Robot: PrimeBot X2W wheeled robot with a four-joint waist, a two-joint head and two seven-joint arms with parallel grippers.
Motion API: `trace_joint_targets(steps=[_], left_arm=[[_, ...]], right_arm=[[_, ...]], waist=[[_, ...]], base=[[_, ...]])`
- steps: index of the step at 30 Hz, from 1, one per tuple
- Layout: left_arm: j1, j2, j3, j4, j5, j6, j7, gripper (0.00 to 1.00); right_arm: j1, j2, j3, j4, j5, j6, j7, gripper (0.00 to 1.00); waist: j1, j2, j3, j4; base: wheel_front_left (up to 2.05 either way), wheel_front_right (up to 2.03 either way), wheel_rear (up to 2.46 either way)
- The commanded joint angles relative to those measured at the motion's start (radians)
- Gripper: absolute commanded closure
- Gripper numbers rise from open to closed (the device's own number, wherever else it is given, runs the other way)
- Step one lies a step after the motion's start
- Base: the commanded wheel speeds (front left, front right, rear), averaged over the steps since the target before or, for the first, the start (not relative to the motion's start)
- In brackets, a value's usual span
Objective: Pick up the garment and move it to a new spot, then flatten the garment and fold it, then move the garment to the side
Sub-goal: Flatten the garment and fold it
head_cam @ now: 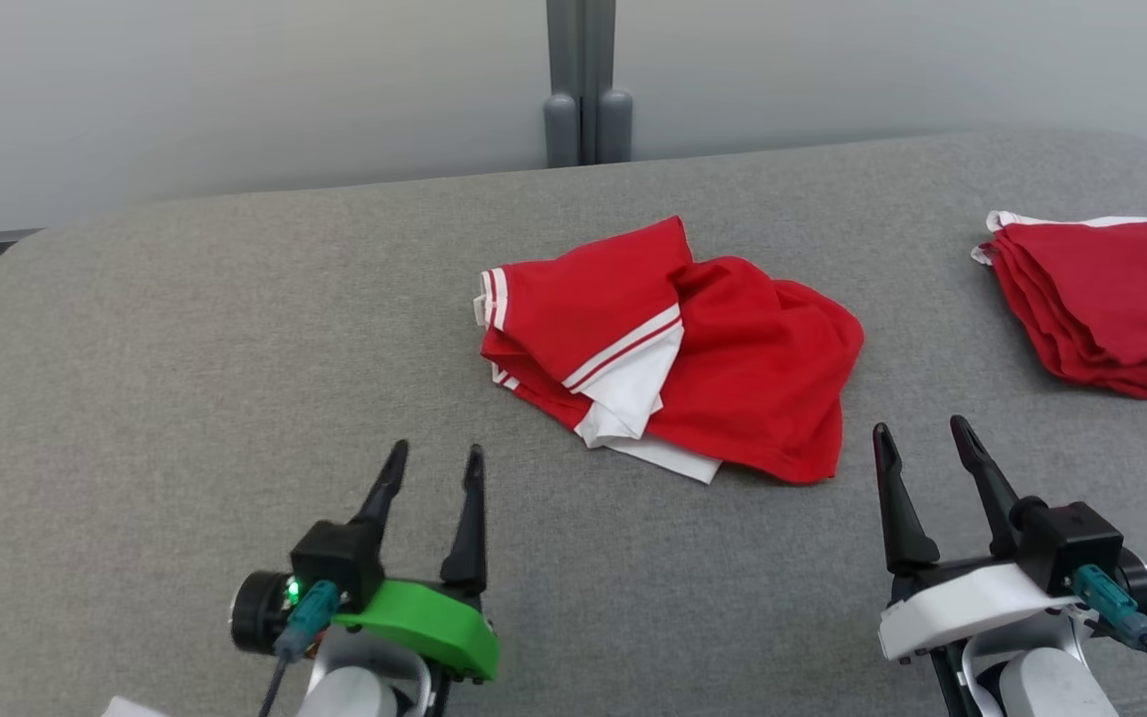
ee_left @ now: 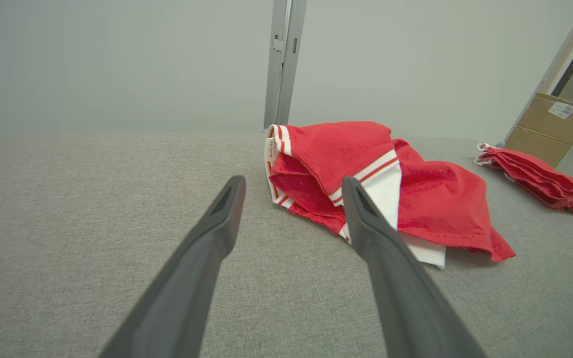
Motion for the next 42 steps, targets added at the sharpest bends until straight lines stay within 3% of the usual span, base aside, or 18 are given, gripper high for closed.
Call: trace_joint_targets(steps=[1, 6, 15, 19, 27, 36, 37, 38, 41, 42], left_arm=[[-0.039, 0.002, -0.029, 0.020, 0.000, -0.006, 0.011, 0.00], [-0.151, 0.003, -0.149, 0.121, -0.047, -0.019, 0.044, 0.00], [-0.293, 0.004, -0.237, 0.291, -0.206, -0.005, 0.085, 0.00], [-0.331, 0.004, -0.273, 0.363, -0.231, 0.003, 0.090, 0.00], [-0.391, 0.004, -0.276, 0.491, -0.258, 0.059, 0.040, 0.00], [-0.426, 0.004, -0.269, 0.530, -0.257, 0.068, -0.001, 0.02], [-0.429, 0.004, -0.270, 0.536, -0.256, 0.067, -0.003, 0.34], [-0.432, 0.003, -0.272, 0.540, -0.256, 0.068, -0.003, 0.51], [-0.441, 0.004, -0.270, 0.553, -0.266, 0.065, -0.005, 0.81], [-0.444, 0.004, -0.267, 0.552, -0.271, 0.063, -0.004, 0.84]], right_arm=[[-0.020, -0.003, 0.004, -0.004, -0.003, -0.002, -0.004, 0.00], [-0.061, -0.003, 0.024, -0.004, 0.005, -0.002, -0.004, 0.00], [-0.089, -0.002, 0.025, 0.004, 0.021, -0.002, -0.004, 0.00], [-0.086, -0.002, 0.030, 0.007, 0.026, -0.002, -0.004, 0.00], [-0.088, -0.002, 0.041, 0.009, 0.037, -0.002, -0.004, 0.00], [-0.077, -0.002, 0.043, 0.006, 0.041, -0.002, -0.004, 0.00], [-0.078, -0.002, 0.045, 0.006, 0.042, -0.002, -0.004, 0.00], [-0.080, -0.002, 0.047, 0.006, 0.044, -0.002, -0.004, 0.00], [-0.086, -0.002, 0.050, 0.003, 0.046, -0.002, -0.004, 0.00], [-0.087, -0.002, 0.050, 0.002, 0.046, -0.002, -0.004, 0.00]], waist=[[0.0000, -0.0001, 0.047, -0.047], [0.0000, -0.0001, 0.105, -0.122], [0.0000, -0.0001, 0.157, -0.223], [0.0000, -0.0001, 0.159, -0.244], [0.0000, -0.0001, 0.159, -0.265], [0.0000, -0.0001, 0.162, -0.269], [0.0000, -0.0001, 0.164, -0.270], [0.0000, -0.0001, 0.165, -0.272], [0.0000, -0.0001, 0.169, -0.278], [0.0000, -0.0001, 0.171, -0.279]], base=[[0.00, 0.00, 0.00], [0.00, 0.00, 0.00], [0.00, 0.00, 0.00], [0.00, 0.00, 0.00], [0.00, 0.00, 0.00], [0.00, 0.00, 0.00], [0.00, 0.00, 0.00], [0.00, 0.00, 0.00], [0.00, 0.00, 0.00], [0.00, 0.00, 0.00]])
